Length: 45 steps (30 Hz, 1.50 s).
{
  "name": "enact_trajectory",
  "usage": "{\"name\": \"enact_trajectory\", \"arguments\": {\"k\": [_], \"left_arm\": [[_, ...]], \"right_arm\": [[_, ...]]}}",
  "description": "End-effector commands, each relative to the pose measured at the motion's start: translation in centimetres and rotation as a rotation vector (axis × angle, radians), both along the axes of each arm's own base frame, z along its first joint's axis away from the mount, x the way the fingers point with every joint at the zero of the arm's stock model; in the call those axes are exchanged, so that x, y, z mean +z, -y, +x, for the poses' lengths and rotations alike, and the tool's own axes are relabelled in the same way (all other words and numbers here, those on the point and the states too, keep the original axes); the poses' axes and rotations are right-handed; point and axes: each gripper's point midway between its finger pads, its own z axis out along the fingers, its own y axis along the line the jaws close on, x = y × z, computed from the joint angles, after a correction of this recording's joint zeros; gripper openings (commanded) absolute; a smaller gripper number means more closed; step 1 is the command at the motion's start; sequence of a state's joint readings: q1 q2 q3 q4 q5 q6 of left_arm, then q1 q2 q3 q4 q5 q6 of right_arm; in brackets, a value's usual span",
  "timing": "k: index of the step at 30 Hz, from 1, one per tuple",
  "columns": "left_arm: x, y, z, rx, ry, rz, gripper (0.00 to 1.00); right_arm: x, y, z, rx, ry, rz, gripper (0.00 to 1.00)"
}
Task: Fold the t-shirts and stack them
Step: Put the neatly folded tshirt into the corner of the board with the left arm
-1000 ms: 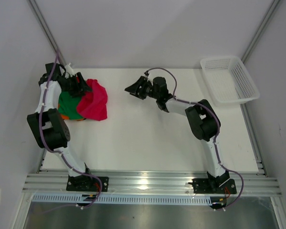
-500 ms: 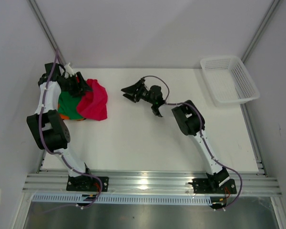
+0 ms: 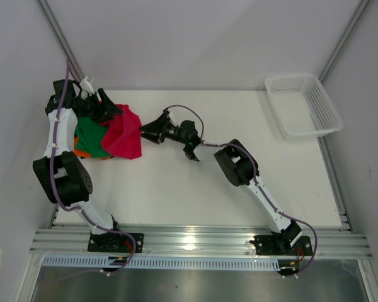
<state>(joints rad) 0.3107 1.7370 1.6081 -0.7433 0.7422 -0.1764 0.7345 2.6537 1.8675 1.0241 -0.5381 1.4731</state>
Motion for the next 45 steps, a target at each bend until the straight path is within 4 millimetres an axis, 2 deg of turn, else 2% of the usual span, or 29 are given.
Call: {"name": "enact_trajectory", "arguments": {"k": [1, 7, 11, 13, 17, 19, 22, 26, 28, 30, 31, 32, 33, 35, 37, 45], "left_arm": [[2.4, 0.0, -0.2, -0.009, 0.062, -0.006, 0.63], [0.8, -0.7, -0.8, 0.041, 0.005, 0.032, 0.62], [-1.0, -0.9, -1.6, 0.095, -0.047, 0.040, 0.62], [-0.6, -0.4, -2.0, 0.114, -0.017, 0.014, 0.62], [2.5, 0.3, -2.5, 0.131, 0.074, -0.027, 0.63], [4.9, 1.7, -3.2, 0.112, 0.124, -0.098, 0.63], [6.7, 3.1, -3.9, 0.105, 0.192, -0.134, 0.63], [10.6, 5.7, -6.5, 0.053, 0.291, -0.185, 0.64], [11.4, 6.6, -7.5, 0.034, 0.319, -0.215, 0.65], [12.3, 7.9, -9.5, -0.006, 0.335, -0.270, 0.66], [13.0, 8.2, -10.1, -0.024, 0.363, -0.280, 0.67], [12.8, 8.7, -10.9, -0.040, 0.353, -0.305, 0.69], [13.6, 9.2, -12.0, -0.061, 0.386, -0.306, 0.69], [13.2, 9.6, -13.0, -0.061, 0.373, -0.328, 0.70], [12.8, 10.0, -13.7, -0.066, 0.381, -0.334, 0.71], [10.6, 10.3, -14.5, -0.041, 0.343, -0.344, 0.70]], "right_arm": [[7.2, -1.6, -1.8, 0.044, 0.142, 0.104, 0.65], [7.1, -3.1, -3.0, 0.069, 0.150, 0.094, 0.65], [5.4, -3.8, -3.5, 0.077, 0.134, 0.071, 0.65], [5.0, -3.9, -3.6, 0.078, 0.122, 0.072, 0.65], [4.1, -4.4, -3.5, 0.077, 0.110, 0.062, 0.65], [3.6, -4.5, -3.3, 0.074, 0.096, 0.064, 0.65], [3.3, -4.5, -3.2, 0.062, 0.081, 0.092, 0.65], [3.1, -4.6, -2.9, 0.050, 0.092, 0.093, 0.66], [2.7, -4.8, -2.7, 0.044, 0.096, 0.078, 0.66], [2.8, -5.1, -2.4, 0.039, 0.119, 0.076, 0.66], [2.0, -5.3, -2.0, 0.029, 0.109, 0.064, 0.66], [1.8, -5.4, -1.8, 0.025, 0.112, 0.060, 0.66], [2.5, -5.6, -1.6, 0.016, 0.133, 0.069, 0.66], [1.7, -5.8, -1.0, 0.003, 0.128, 0.053, 0.66], [2.0, -6.1, -0.5, -0.014, 0.145, 0.051, 0.67], [0.2, -6.4, 0.3, -0.050, 0.154, 0.034, 0.67]]}}
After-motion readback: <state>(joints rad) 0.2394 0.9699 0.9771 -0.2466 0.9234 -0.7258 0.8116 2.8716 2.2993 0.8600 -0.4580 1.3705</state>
